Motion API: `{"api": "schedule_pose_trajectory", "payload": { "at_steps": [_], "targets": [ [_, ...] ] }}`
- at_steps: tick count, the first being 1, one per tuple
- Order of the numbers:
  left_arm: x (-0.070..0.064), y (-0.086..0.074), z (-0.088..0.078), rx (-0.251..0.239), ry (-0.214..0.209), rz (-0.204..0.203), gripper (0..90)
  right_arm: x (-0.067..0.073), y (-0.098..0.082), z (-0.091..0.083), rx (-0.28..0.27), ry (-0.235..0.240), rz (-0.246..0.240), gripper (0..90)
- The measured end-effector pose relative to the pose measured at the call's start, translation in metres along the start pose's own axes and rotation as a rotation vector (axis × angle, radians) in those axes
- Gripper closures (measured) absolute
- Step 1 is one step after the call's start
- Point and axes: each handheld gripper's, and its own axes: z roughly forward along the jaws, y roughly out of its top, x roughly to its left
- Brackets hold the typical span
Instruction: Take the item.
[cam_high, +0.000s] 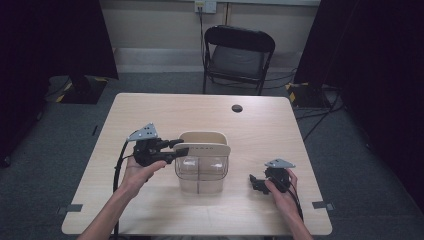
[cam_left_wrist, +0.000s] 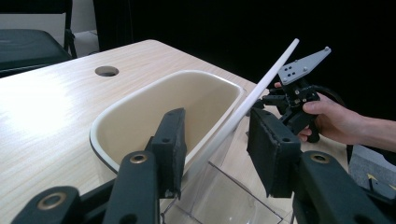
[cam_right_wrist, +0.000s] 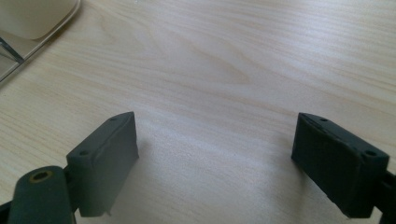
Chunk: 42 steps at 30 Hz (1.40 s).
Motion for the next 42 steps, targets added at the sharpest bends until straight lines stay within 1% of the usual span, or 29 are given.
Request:
{"api": "schedule_pose_trajectory", "payload": {
  "at_steps": [2, 3, 19, 42],
  "targets": [
    [0.0, 0.0, 0.0001, 0.0, 0.0, -0.001, 57.1, 0.0, 0.0, 0.0, 0.0, 0.0, 0.0, 13.7],
    [0.0003, 0.0001, 0.0002, 0.005, 0.002, 0.014, 57.4, 0.0, 0.0, 0.0, 0.0, 0.0, 0.0, 13.7],
    [0.0002, 0.0002, 0.0003, -0.001, 0.0, -0.003, 57.2, -0.0001, 0.0, -0.0001, 0.002, 0.001, 0.001, 13.7],
    [0.001, 0.0, 0.0005, 0.0, -0.001, 0.003, 57.4, -0.0001, 0.0, -0.0001, 0.002, 0.001, 0.002, 13.7]
  ]
}}
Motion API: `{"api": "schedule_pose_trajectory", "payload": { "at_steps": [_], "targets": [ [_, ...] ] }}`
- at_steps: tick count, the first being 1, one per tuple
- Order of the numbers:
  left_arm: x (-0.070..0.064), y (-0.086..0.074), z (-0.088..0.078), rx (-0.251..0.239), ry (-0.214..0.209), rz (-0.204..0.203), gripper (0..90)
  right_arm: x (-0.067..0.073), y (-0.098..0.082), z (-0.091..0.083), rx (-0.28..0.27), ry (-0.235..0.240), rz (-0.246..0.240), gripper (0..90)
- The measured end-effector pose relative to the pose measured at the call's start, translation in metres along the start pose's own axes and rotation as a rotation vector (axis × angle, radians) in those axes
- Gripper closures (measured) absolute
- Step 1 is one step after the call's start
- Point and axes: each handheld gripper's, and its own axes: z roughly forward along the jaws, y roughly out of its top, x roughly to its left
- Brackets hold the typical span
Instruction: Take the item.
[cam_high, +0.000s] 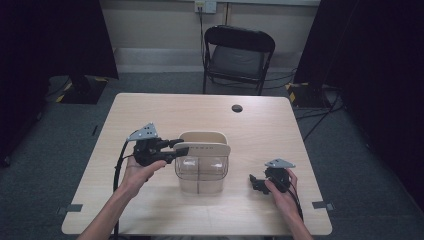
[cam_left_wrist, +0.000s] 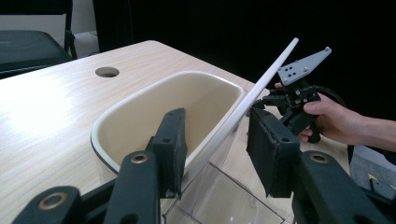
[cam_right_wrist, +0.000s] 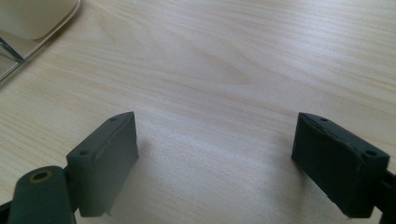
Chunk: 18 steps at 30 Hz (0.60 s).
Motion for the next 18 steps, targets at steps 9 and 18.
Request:
{"api": "schedule_pose_trajectory", "payload": {
  "at_steps": [9, 18],
  "targets": [
    [-0.0001, -0.0001, -0.0002, -0.001, -0.003, -0.003, 57.4, -0.0001, 0.0, -0.0001, 0.001, 0.0, -0.002, 13.7],
    [0.0, 0.0, -0.0002, 0.001, 0.0, 0.002, 57.3, 0.0, 0.0, 0.0, 0.0, 0.0, 0.0, 13.7]
  ]
}}
